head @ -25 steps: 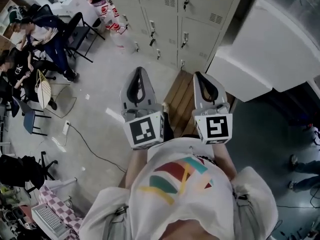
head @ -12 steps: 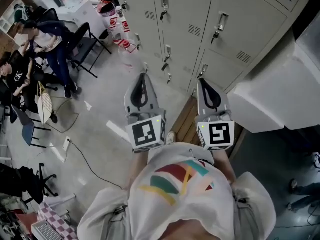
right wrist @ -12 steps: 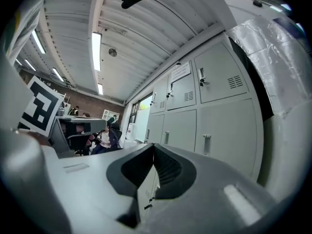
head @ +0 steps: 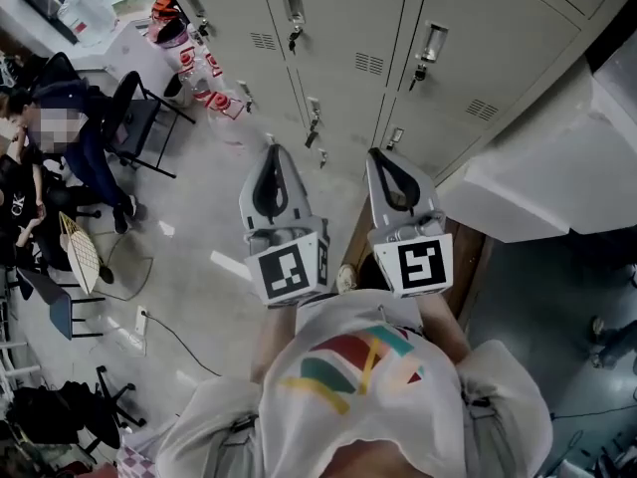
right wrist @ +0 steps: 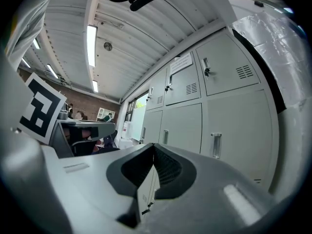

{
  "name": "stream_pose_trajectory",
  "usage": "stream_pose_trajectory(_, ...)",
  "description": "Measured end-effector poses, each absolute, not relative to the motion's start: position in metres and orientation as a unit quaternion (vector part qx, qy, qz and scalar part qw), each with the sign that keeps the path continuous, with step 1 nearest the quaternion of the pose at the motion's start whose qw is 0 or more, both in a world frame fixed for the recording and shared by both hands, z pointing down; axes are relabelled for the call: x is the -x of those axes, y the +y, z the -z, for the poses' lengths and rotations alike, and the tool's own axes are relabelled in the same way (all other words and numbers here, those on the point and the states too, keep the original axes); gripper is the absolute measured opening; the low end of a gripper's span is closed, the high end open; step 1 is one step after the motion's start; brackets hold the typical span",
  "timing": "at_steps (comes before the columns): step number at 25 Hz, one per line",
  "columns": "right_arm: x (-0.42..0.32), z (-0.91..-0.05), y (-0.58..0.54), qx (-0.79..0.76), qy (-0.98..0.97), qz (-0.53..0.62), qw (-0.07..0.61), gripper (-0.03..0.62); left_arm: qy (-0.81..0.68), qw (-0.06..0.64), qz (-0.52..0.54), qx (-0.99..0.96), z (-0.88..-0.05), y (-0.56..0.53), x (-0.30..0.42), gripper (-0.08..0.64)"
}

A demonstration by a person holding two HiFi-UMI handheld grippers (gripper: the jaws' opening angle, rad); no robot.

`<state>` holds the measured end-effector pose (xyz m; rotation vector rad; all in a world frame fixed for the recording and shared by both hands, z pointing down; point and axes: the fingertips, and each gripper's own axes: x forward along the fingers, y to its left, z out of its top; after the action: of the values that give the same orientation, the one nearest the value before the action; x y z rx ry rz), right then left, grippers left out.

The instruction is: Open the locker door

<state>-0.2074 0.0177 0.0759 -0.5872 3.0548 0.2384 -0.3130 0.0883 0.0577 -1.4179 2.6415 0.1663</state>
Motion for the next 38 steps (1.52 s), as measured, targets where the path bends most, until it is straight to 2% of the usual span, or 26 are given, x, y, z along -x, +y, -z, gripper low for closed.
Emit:
stream_pose_trajectory(10,0.228,-0.080,-0.008,0.173,0.982,-0.077,0.000,0.005,0.883,0.044,-0.051,0.464,-0.070,0.056,0.322,0.015)
stream_pose_trajectory(17,0.238,-0.085,-0.026,0.153,0.987,-0.049,0.000,0.004,0.886,0.065,-0.046,0.458,-0.061,0.042,0.320,0.014)
stream_pose_trajectory(30,0.258,-0.070,-0.040,0.137,0.988,-0.065,0.026,0.004,0.887,0.072,-0.037,0.455,-0.055,0.028,0.338,0.014)
stream_pose_trajectory(38,0.287,-0.118,-0.066,0.138,0.988,-0.059,0.020,0.003,0.879,0.035,0.004,0.476,-0.120,-0.005,0.362,0.015)
